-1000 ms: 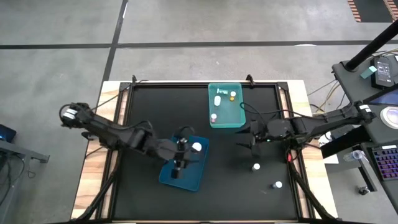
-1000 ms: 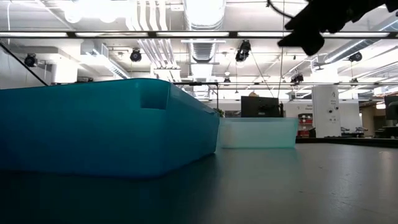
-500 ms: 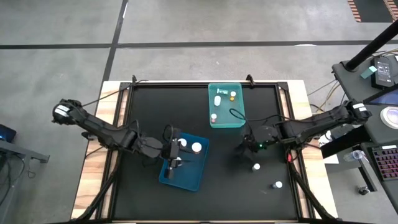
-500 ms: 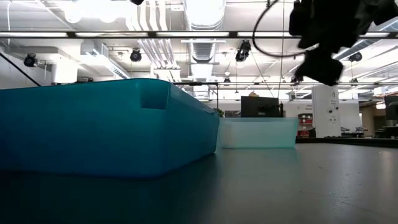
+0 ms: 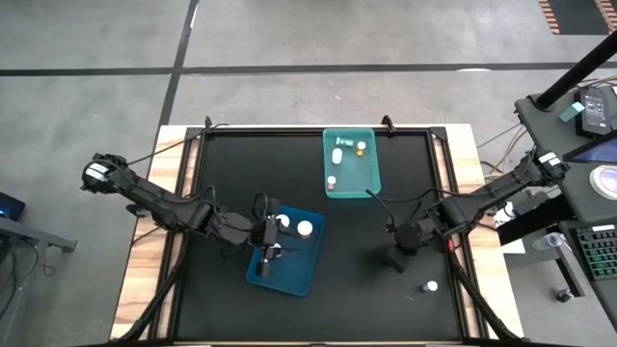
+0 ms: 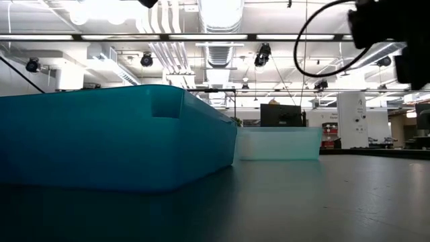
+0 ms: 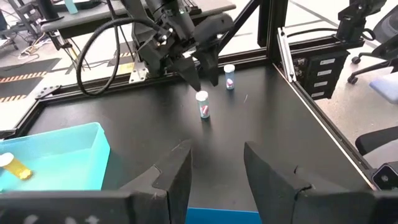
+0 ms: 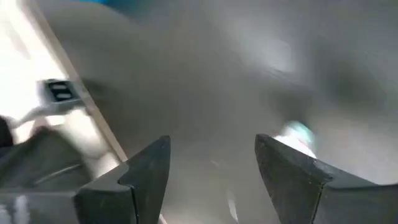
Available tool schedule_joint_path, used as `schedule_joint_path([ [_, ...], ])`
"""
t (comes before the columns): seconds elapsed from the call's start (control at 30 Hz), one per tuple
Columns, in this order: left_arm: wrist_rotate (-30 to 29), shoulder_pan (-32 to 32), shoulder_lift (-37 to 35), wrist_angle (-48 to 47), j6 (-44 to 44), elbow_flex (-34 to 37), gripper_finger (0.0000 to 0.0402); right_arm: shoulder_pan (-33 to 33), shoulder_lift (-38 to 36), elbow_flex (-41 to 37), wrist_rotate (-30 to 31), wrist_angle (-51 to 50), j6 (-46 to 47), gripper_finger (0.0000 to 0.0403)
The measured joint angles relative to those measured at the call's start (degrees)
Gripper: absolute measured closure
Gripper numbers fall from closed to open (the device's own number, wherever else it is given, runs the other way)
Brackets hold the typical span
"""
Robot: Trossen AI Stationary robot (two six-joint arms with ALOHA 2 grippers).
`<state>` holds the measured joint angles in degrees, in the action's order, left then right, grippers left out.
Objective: Pick and place medicine bottles into bin by pill shape (circle, oval)
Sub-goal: Put the green capsule bottle into the blue bin
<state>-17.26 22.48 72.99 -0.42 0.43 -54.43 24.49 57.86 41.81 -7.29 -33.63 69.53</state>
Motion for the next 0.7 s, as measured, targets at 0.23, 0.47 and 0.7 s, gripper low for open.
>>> schedule_joint_path([
  [0.23, -0.19, 0.00, 0.02, 0.04, 0.00, -0.07, 0.0272, 4.07, 0.44, 1.85, 3.38, -14.64, 11.72, 0.0177],
  [0.47, -1.53, 0.00, 0.02, 0.17, -0.04, -0.07, 0.0272, 4.55, 0.49, 1.85, 5.10, -24.43, 17.92, 0.0177],
  [0.7, -1.66, 0.00, 0.02, 0.19, -0.07, -0.07, 0.0272, 5.71, 0.47, 2.41, 3.83, -24.76, 19.97, 0.0177],
])
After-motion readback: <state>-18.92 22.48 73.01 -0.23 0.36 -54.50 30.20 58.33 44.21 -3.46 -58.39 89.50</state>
